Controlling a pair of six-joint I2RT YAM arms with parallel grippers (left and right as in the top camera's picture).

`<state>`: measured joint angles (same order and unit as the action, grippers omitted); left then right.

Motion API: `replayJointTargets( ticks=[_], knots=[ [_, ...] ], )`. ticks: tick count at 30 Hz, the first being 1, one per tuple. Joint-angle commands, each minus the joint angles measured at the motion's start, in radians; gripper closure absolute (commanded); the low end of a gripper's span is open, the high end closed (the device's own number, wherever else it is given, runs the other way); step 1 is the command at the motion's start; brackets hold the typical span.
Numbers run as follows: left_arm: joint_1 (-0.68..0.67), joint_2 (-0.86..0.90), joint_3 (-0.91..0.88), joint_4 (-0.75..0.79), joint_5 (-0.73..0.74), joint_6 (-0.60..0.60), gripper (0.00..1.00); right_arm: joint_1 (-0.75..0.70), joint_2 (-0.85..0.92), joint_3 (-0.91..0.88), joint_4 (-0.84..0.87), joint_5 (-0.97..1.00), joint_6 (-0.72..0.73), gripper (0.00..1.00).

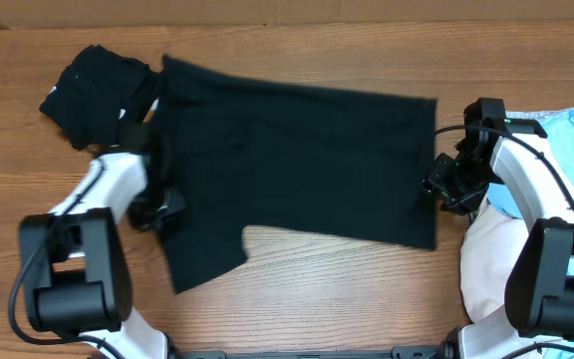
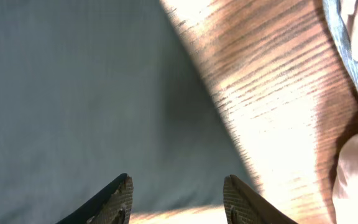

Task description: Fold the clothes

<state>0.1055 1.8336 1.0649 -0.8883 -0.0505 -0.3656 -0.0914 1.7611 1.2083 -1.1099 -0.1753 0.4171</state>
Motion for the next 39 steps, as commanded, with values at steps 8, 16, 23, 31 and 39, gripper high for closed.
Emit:
replayJointTargets(
  ticks=[8,16,23,31,39],
  knots=[
    [0.246,0.058,0.047,-0.056,0.066,0.060,0.96,0.052,0.002,-0.124,0.171,-0.166,-0.104,0.50],
    [0.241,0.056,0.152,-0.130,0.066,0.074,0.80,0.033,0.002,-0.128,0.456,-0.167,-0.072,0.49],
    [0.241,0.056,0.240,-0.185,0.066,0.083,0.66,0.044,0.006,-0.129,0.509,-0.186,-0.066,0.48],
    [0.241,0.056,0.241,-0.181,0.066,0.092,0.67,0.076,0.050,-0.130,0.509,-0.129,-0.065,0.53],
    [0.241,0.056,0.241,-0.185,0.066,0.112,0.67,0.046,0.052,-0.129,0.637,-0.059,-0.090,0.41]
  ],
)
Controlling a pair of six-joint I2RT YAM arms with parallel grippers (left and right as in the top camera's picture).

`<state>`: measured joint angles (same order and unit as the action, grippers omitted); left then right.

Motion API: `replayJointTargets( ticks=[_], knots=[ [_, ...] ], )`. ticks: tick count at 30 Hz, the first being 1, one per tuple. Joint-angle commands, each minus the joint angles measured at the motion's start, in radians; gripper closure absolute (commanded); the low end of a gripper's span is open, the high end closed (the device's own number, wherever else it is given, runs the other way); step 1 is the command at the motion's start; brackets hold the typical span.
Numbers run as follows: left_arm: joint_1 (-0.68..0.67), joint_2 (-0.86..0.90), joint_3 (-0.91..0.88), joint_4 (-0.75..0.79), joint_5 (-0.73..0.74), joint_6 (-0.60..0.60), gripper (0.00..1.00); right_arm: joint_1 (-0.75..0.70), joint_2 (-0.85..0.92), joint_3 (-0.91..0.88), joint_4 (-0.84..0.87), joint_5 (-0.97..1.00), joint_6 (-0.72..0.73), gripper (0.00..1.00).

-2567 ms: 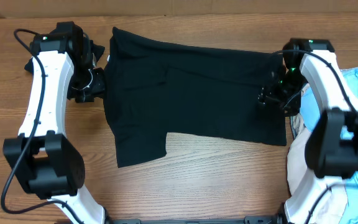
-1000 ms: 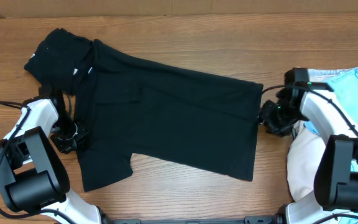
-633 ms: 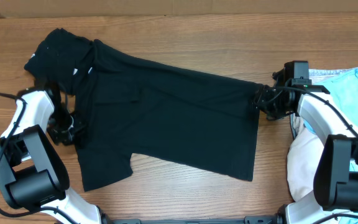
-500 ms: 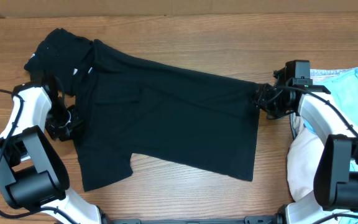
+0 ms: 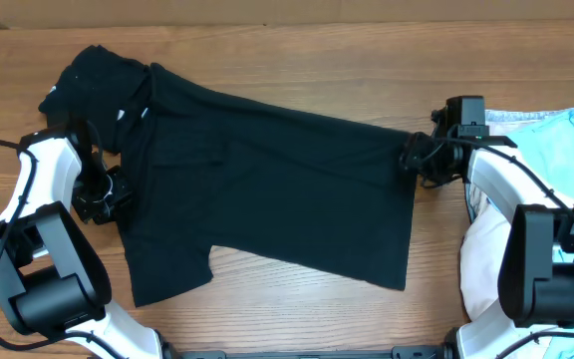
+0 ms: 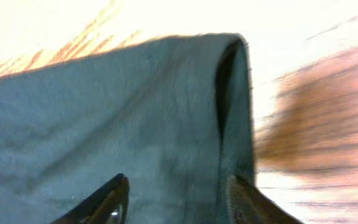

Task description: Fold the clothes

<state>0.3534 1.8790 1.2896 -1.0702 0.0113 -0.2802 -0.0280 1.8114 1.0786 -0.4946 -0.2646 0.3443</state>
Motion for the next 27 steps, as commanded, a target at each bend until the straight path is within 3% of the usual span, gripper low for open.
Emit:
replayJointTargets(
  ticks=[1,7,27],
  knots=[
    [-0.007,0.010,0.017,-0.002,0.005,0.027,0.67,-0.018,0.003,0.000,0.038,0.019,-0.041,0.38],
    [-0.007,0.010,0.017,0.004,0.004,0.027,0.67,-0.013,0.021,0.000,0.101,-0.016,-0.113,0.31],
    [-0.007,0.010,0.017,0.004,0.005,0.034,0.66,-0.013,0.090,0.000,0.202,-0.025,-0.117,0.33]
  ],
)
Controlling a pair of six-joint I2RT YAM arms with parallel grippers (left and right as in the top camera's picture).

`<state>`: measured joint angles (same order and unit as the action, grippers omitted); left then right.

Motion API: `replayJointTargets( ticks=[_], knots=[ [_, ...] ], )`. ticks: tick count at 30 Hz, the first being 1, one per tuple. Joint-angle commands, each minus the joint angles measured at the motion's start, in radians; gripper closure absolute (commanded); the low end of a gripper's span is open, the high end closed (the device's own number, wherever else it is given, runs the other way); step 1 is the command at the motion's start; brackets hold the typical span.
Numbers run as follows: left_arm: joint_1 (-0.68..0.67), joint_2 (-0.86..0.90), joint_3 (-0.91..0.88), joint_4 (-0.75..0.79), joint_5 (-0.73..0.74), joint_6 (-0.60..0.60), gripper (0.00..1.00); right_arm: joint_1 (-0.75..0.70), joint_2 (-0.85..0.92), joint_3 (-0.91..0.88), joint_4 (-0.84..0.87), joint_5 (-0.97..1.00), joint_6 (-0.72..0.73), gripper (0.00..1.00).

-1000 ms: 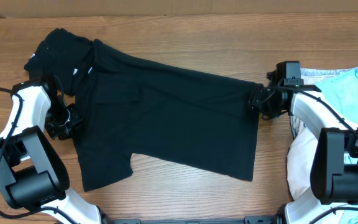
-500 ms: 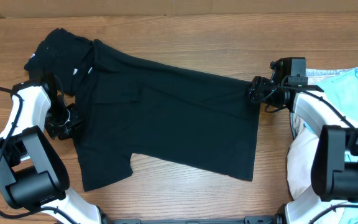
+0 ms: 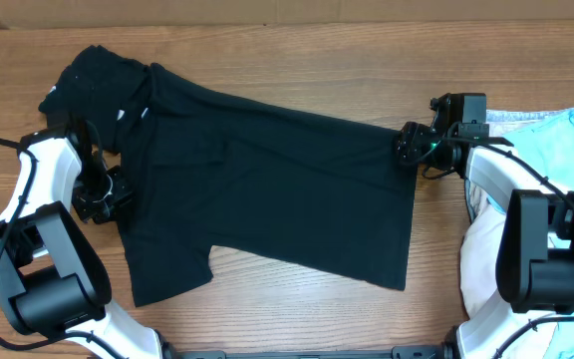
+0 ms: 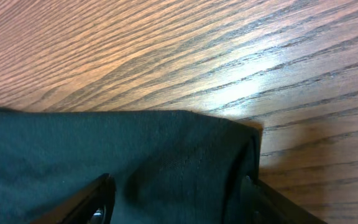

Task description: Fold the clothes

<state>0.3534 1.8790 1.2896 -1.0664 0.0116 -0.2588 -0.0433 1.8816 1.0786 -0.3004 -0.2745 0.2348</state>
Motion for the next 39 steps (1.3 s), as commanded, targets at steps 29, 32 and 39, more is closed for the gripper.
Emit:
replayJointTargets(
  ticks=[29,32,39],
  knots=[
    [-0.007,0.010,0.017,0.001,0.004,0.020,0.65,-0.044,-0.034,0.066,-0.049,-0.068,-0.071,0.96],
    [-0.007,0.010,0.017,0.005,0.004,0.020,0.65,-0.044,-0.034,0.089,-0.058,-0.068,-0.095,0.96],
    [-0.007,0.010,0.017,0.005,0.004,0.020,0.65,-0.045,-0.034,0.108,-0.072,-0.056,-0.113,0.96]
  ],
)
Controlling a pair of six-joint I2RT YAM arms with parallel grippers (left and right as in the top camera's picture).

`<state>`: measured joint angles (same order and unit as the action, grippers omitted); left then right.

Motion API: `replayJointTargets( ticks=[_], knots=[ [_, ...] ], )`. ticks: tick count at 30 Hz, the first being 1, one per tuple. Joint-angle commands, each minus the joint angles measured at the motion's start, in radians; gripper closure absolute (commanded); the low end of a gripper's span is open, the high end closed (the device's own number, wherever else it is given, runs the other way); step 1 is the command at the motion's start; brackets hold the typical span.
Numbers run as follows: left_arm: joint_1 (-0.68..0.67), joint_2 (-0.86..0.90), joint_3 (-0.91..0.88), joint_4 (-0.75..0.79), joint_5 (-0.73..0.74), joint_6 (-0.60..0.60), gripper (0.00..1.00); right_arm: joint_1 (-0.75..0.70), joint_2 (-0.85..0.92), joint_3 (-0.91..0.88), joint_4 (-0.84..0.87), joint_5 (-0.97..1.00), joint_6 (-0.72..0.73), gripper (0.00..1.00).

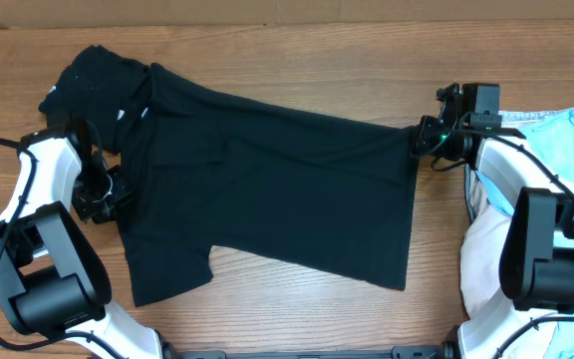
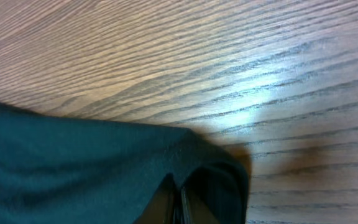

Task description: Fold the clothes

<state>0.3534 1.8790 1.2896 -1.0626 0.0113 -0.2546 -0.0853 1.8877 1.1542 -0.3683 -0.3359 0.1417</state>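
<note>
A black shirt [image 1: 277, 189] lies spread flat across the wooden table [image 1: 297, 60]. My right gripper [image 1: 419, 140] is at the shirt's far right corner. In the right wrist view that gripper [image 2: 179, 202] is shut on the corner, and the dark cloth [image 2: 92, 162] bulges in a small loop beside the fingers. My left gripper [image 1: 106, 194] is at the shirt's left edge, pinching the cloth there; its dark fingers blend into the fabric.
A bundled black garment [image 1: 93, 85] lies at the far left, touching the shirt's upper left corner. A light blue garment [image 1: 571, 140] and a white one [image 1: 486, 254] are piled at the right edge, under my right arm.
My right gripper, open around the shirt's far right corner before, is now shut on it and sits slightly further right. The shirt and the left arm have not moved.
At first the shirt lay further right, my left gripper on its left part and my open right gripper at its right edge. Then the shirt lay shifted left and the open right gripper was at the far right corner. It has now shut there.
</note>
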Motion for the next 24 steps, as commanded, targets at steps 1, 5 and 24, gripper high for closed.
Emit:
replayJointTargets(
  ticks=[1,5,24],
  knots=[
    [-0.007,0.010,0.017,0.001,0.005,0.016,0.65,-0.003,-0.040,0.032,-0.024,0.031,-0.035,0.96],
    [-0.007,0.010,0.017,0.001,0.004,0.016,0.65,-0.007,-0.040,0.032,-0.053,0.113,-0.046,0.96],
    [-0.007,0.010,0.017,0.008,0.004,0.016,0.64,-0.018,-0.040,0.033,-0.015,0.063,-0.094,0.96]
  ],
)
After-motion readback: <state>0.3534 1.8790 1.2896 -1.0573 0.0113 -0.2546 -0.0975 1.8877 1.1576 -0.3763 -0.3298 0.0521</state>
